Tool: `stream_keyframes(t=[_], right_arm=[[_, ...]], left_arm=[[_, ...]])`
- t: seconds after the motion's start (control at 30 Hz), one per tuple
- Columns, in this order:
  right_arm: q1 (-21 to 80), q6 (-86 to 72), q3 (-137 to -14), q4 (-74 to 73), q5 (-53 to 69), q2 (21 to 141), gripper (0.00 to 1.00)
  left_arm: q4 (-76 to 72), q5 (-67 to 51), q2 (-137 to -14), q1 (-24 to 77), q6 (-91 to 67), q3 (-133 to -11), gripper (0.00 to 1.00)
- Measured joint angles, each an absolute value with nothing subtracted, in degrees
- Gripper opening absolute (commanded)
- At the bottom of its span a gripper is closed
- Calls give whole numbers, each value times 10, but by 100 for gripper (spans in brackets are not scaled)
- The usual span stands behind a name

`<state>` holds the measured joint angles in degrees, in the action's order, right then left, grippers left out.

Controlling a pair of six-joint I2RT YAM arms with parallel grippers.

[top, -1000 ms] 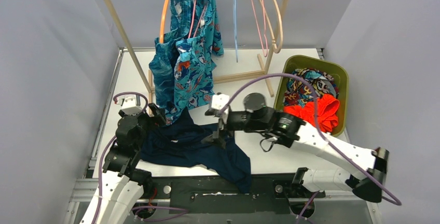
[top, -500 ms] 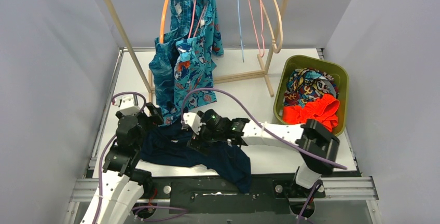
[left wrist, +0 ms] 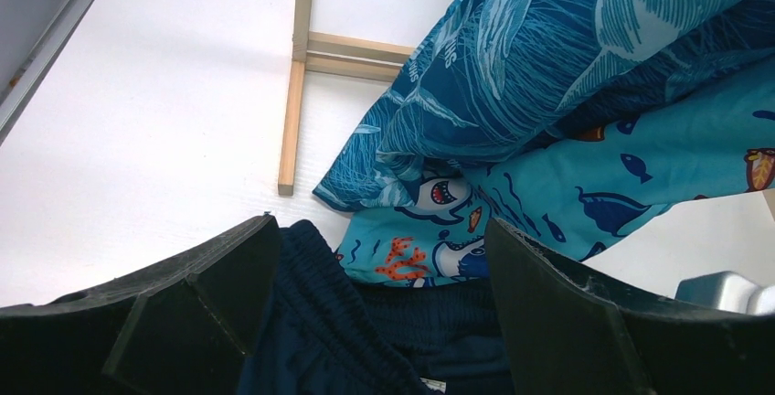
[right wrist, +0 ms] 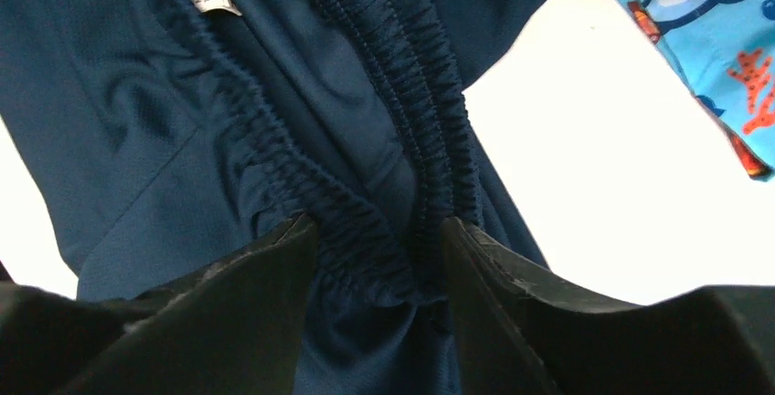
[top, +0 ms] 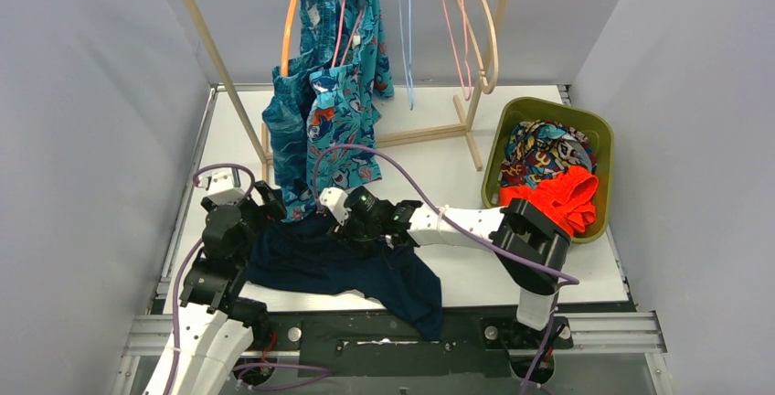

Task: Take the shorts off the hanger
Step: Adjust the shorts at the center of the board.

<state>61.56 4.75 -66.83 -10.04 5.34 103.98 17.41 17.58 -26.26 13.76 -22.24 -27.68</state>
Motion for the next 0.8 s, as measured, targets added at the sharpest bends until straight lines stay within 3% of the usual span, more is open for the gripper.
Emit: stream_keyframes(t=[0.07,0.13,0.17,0.33,0.7,0.8], right_arm=[[614,44,-668,-99,65,1040,33],[614,53,-667,-106,88,1038,7],[615,64,-665,-113,102,1035,0],[601,93,-624,-173,139,960,0],[545,99,-550,-327,131,667,0],[545,90,-526,-352,137,620,11]], left_arm=[[174,176,-262,138,-222,-277,83],[175,178,-262,138,-223,-277,83],[176,180,-262,138,-223,-277,83],[182,190,-260,138,-226,-277,83],[182,193,-256,138,-229,-277,83],[182,193,-256,138,-229,-277,83]])
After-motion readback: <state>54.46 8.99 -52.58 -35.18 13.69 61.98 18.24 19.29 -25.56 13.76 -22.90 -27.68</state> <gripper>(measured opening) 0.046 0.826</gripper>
